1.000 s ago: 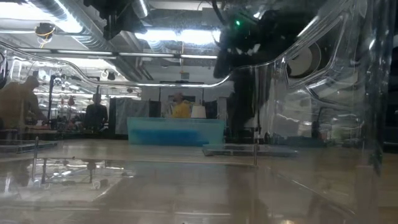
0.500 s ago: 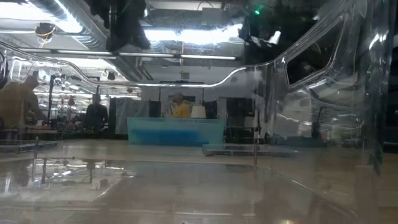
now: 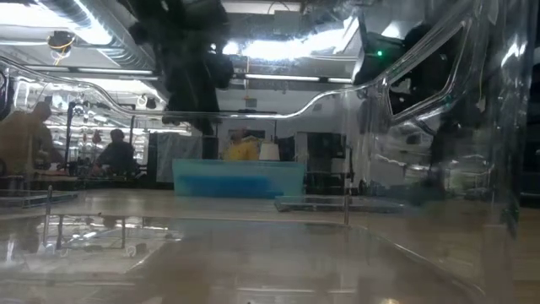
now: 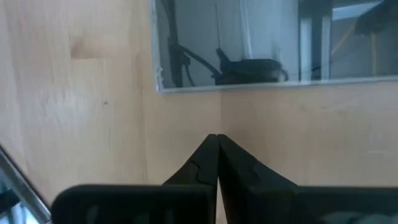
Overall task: Pick & place jewel cases by type
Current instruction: Put the top black cd case into the transparent bin
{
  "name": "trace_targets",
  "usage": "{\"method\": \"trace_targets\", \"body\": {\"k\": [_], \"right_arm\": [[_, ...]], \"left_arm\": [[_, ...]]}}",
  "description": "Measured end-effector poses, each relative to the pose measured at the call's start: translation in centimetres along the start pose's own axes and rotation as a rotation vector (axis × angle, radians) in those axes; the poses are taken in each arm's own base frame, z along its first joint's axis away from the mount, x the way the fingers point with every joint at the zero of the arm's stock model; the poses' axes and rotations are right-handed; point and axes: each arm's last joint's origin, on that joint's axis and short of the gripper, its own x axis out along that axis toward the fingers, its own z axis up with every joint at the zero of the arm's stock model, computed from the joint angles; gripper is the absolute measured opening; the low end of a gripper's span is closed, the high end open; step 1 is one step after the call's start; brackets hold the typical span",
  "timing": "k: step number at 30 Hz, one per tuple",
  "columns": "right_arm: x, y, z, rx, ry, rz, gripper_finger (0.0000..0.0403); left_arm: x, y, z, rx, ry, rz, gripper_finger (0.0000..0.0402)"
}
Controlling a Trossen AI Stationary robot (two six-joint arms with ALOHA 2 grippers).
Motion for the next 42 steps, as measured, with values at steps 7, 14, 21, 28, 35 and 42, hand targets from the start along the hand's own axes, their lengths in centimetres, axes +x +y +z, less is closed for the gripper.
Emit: {"method": "trace_targets", "body": {"k": [7, 14, 21, 28, 35, 42], "right_arm": [[0.5, -0.1, -0.3, -0.061, -0.027, 0.009, 0.001], [0.4, -0.6, 0.0, -0.136, -0.064, 0.001, 0.001], [0.1, -2.0, 0.1, -0.125, -0.082, -0.019, 0.001], [0.3, -2.6, -0.3, -0.146, -0.084, -0.027, 0.001], [1.1, -2.7, -1.4, -0.158, -0.08, -0.017, 0.001], [1.1, -2.7, -1.3, -0.169, -0.105, -0.002, 0.001]], "left_arm": [[3.9, 0.4, 0.8, -0.086, 0.019, -0.059, 0.0121], [6.5, -0.4, 1.7, -0.195, -0.044, -0.166, 0.0139], [8.8, -0.9, 1.2, -0.3, -0.036, -0.178, 0.0184], [10.2, -1.1, 0.4, -0.358, -0.02, -0.131, 0.0222], [12.2, -1.1, 0.0, -0.402, -0.009, -0.141, 0.0234], [13.6, -1.3, 0.2, -0.459, -0.046, -0.206, 0.0232]]}}
